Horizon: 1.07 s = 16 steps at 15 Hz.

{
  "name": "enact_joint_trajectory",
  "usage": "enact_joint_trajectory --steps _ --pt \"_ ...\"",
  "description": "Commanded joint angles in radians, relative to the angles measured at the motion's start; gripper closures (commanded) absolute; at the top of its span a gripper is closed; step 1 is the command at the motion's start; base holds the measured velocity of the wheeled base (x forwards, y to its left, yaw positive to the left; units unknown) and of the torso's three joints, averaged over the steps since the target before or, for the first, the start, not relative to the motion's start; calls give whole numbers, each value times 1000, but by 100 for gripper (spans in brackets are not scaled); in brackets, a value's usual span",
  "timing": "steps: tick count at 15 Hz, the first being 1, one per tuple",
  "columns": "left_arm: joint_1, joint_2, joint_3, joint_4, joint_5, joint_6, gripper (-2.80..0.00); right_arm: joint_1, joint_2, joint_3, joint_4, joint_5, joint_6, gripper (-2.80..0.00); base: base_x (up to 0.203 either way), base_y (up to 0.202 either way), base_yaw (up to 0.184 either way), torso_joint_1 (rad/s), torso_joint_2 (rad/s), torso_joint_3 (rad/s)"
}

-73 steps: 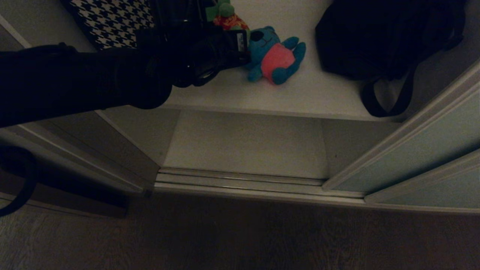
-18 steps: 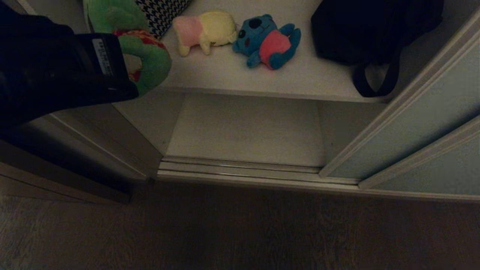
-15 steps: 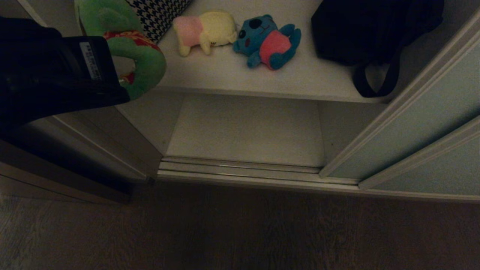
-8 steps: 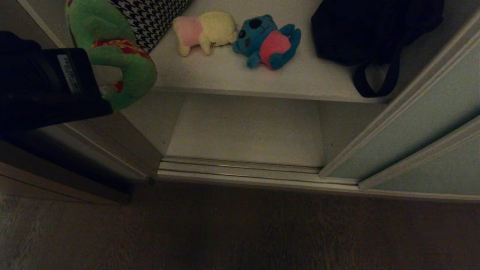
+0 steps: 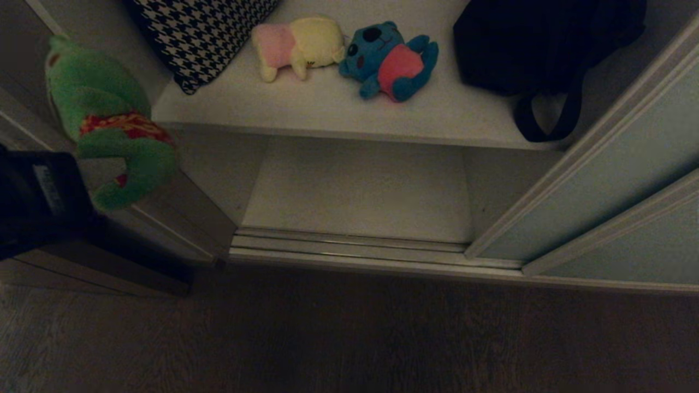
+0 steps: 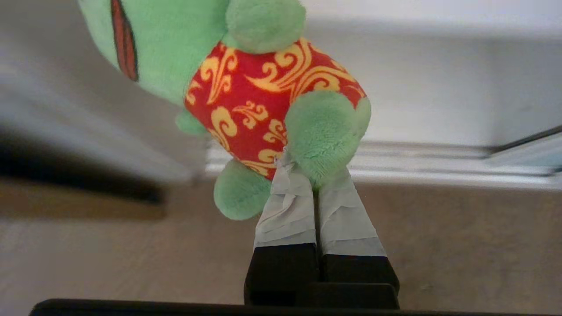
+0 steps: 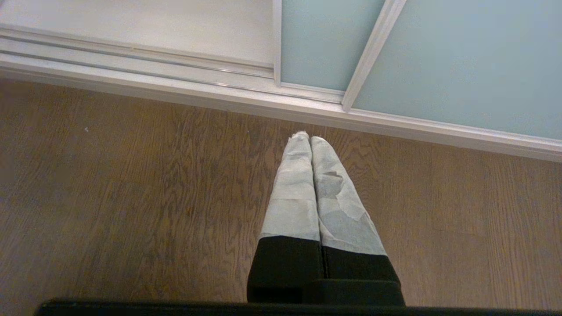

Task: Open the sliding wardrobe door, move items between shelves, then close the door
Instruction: Place the green doll on the lower shelf

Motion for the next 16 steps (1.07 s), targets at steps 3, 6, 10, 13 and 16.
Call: enact_joint_trajectory --steps 3,6,10,13,16 --pt "93 -145 52 146 2 -75 0 0 1 1 0 0 0 0 0 0 0 0 0 0" --pt "127 -197 57 241 -1 -133 0 0 1 1 0 0 -2 0 0 0 0 0 0 0" --pt "127 -240 70 324 -91 -186 0 0 1 1 0 0 0 0 0 0 0 0 1 -70" --pt "127 -238 97 324 -180 -189 0 0 1 0 0 0 0 0 0 0 0 0 1 -179" --pt "127 -235 158 322 -246 -188 0 0 1 1 0 0 0 0 0 0 0 -1 3 -204"
